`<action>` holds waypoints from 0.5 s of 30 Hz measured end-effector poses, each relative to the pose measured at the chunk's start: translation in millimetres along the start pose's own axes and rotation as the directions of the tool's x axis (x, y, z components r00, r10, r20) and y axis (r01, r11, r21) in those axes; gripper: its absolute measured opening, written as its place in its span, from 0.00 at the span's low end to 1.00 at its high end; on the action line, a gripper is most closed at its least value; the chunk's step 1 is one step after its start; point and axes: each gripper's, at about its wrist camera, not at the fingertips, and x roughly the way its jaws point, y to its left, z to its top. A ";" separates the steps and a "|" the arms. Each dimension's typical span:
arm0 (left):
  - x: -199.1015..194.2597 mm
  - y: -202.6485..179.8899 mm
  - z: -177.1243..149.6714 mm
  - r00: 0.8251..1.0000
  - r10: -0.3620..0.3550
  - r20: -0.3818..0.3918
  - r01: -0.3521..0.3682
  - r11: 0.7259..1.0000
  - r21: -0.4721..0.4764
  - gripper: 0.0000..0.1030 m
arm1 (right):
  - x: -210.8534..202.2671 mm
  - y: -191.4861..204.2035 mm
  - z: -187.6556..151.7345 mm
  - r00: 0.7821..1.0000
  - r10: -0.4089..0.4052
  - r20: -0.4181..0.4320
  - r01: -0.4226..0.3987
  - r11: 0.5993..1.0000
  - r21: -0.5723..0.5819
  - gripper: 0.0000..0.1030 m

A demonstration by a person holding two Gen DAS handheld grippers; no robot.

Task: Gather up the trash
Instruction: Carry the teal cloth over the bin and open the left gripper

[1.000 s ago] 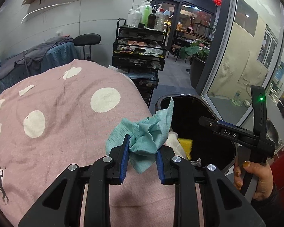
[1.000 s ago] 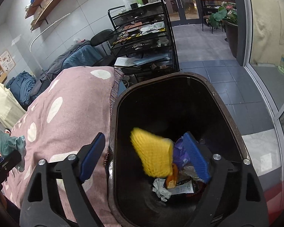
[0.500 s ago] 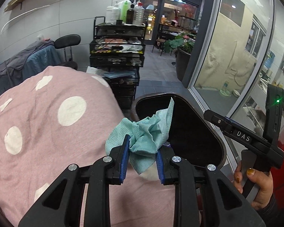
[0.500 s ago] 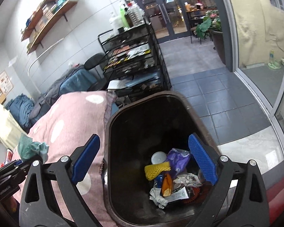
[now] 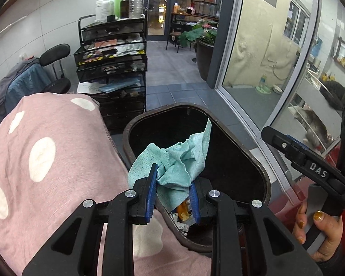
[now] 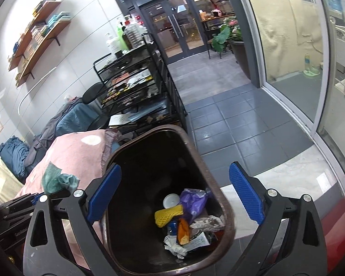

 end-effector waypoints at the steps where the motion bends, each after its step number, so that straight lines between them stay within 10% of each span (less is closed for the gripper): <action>1: 4.4 -1.3 0.6 1.000 0.008 -0.007 -0.008 1.000 0.008 0.26 | -0.3 -2.3 0.5 1.000 -0.005 0.001 0.005 1.000 0.003 0.91; 15: 20.0 -16.2 -4.0 0.998 0.059 0.002 -0.059 0.993 0.102 0.90 | -3.0 -15.8 0.0 0.999 -0.033 0.005 0.033 0.999 0.022 0.91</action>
